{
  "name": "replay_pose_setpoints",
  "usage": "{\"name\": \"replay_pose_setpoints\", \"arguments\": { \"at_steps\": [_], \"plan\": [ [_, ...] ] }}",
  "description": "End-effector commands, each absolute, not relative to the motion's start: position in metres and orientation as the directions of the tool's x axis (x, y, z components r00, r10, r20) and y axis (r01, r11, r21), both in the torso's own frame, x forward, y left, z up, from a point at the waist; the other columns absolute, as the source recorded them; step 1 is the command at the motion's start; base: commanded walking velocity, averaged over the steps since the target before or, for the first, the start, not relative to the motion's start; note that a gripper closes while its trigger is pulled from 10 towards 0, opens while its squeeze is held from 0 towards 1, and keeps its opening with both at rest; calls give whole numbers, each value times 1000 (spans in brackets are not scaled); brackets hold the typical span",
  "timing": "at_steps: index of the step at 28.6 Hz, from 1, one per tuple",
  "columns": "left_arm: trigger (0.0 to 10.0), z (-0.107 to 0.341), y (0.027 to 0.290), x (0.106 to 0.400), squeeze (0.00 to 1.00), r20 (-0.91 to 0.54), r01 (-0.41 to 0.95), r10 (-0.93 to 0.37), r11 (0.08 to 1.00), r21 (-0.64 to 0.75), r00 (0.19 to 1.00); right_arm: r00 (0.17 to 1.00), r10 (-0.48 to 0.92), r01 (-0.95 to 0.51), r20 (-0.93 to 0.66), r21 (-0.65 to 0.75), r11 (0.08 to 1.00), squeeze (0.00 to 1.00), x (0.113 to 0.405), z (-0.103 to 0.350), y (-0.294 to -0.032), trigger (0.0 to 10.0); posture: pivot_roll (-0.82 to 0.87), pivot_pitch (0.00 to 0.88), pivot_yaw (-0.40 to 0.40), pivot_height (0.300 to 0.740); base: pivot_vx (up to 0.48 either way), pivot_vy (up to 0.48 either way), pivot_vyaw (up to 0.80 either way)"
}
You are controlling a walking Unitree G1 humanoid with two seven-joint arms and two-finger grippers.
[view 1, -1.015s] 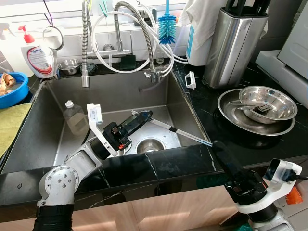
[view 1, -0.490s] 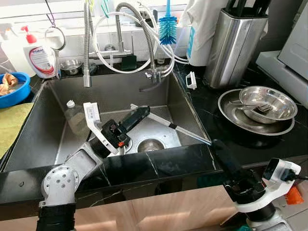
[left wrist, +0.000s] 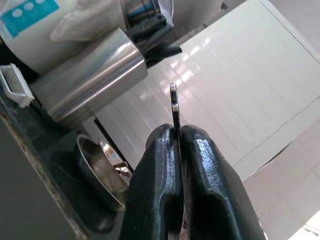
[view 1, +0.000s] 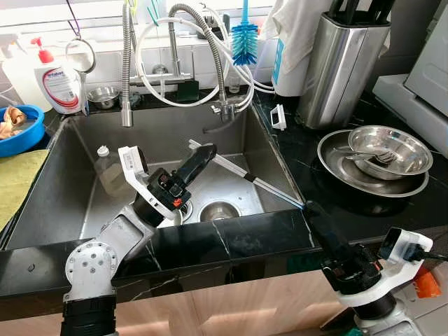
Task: Kitchen organization
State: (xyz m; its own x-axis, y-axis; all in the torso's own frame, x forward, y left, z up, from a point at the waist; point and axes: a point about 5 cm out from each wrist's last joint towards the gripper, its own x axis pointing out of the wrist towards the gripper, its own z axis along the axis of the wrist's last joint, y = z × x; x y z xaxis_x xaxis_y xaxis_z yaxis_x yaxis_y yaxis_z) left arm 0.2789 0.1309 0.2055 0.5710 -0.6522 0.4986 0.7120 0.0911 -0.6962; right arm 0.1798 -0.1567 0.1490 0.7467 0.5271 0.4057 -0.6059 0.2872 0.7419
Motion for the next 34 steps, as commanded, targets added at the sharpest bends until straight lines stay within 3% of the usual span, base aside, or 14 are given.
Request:
{"name": "replay_pose_setpoints", "arguments": {
  "at_steps": [1, 8, 9, 10, 11, 19, 24, 28, 29, 30, 31, 32, 33, 34],
  "plan": [
    [0, 212, 136, 280, 0, 489, 720, -646, 140, -679, 586, 741, 524, -620, 420, 728, 293, 1000, 179, 153, -157, 10000, -86, 0, 24, 740, 0, 0, 0],
    [0, 212, 138, 284, 0, 477, 704, -629, 162, -692, 614, 744, 525, -617, 414, 727, 301, 1000, 180, 152, -156, 10000, -84, 0, 24, 740, 0, 0, 0],
    [0, 213, 139, 284, 0, 479, 704, -626, 163, -691, 615, 749, 522, -612, 407, 727, 311, 86, 181, 151, -157, 10000, -85, 0, 24, 740, 0, 0, 0],
    [0, 213, 139, 284, 0, 479, 704, -626, 163, -691, 615, 749, 522, -612, 407, 727, 311, 86, 181, 151, -157, 10000, -85, 0, 24, 740, 0, 0, 0],
    [0, 214, 139, 285, 0, 480, 703, -623, 164, -691, 618, 753, 521, -608, 403, 729, 315, 0, 181, 151, -157, 10000, -84, 0, 23, 740, 0, 0, 0],
    [0, 214, 146, 290, 0, 480, 681, -583, 184, -709, 656, 757, 520, -602, 396, 732, 319, 0, 181, 150, -156, 10000, -83, 0, 22, 740, 0, 0, 0],
    [0, 220, 172, 308, 0, 496, 612, -412, 221, -759, 764, 765, 517, -592, 383, 733, 334, 0, 181, 147, -160, 10000, -88, 0, 22, 740, 0, 0, 0],
    [0, 219, 188, 322, 0, 429, 499, -259, 368, -785, 866, 764, 520, -594, 381, 730, 338, 0, 180, 148, -159, 10000, -92, 0, 23, 740, 0, 0, 0],
    [0, 219, 188, 322, 0, 429, 499, -259, 368, -785, 866, 764, 520, -594, 381, 730, 338, 0, 180, 148, -159, 10000, -92, 0, 23, 740, 0, 0, 0],
    [1490, 217, 187, 325, 0, 381, 469, -274, 503, -726, 883, 765, 520, -594, 380, 729, 340, 0, 180, 148, -159, 10000, -89, 0, 21, 740, 0, 0, 0],
    [1490, 217, 187, 325, 0, 370, 465, -282, 534, -706, 885, 765, 520, -593, 379, 729, 341, 0, 180, 148, -159, 10000, -89, 0, 21, 740, 0, 0, 0],
    [7451, 215, 182, 325, 0, 335, 462, -317, 614, -640, 887, 780, 511, -578, 361, 728, 369, 0, 183, 147, -160, 10000, -89, 0, 21, 740, 0, 0, 0],
    [10000, 214, 174, 325, 0, 308, 472, -358, 696, -541, 881, 789, 498, -570, 358, 729, 379, 0, 185, 146, -161, 10000, -89, 0, 20, 740, 0, 0, 0],
    [10000, 214, 171, 324, 0, 302, 477, -371, 727, -494, 878, 793, 491, -568, 361, 729, 382, 0, 186, 147, -161, 10000, -86, 0, 21, 740, 0, 0, 0]
  ]
}}
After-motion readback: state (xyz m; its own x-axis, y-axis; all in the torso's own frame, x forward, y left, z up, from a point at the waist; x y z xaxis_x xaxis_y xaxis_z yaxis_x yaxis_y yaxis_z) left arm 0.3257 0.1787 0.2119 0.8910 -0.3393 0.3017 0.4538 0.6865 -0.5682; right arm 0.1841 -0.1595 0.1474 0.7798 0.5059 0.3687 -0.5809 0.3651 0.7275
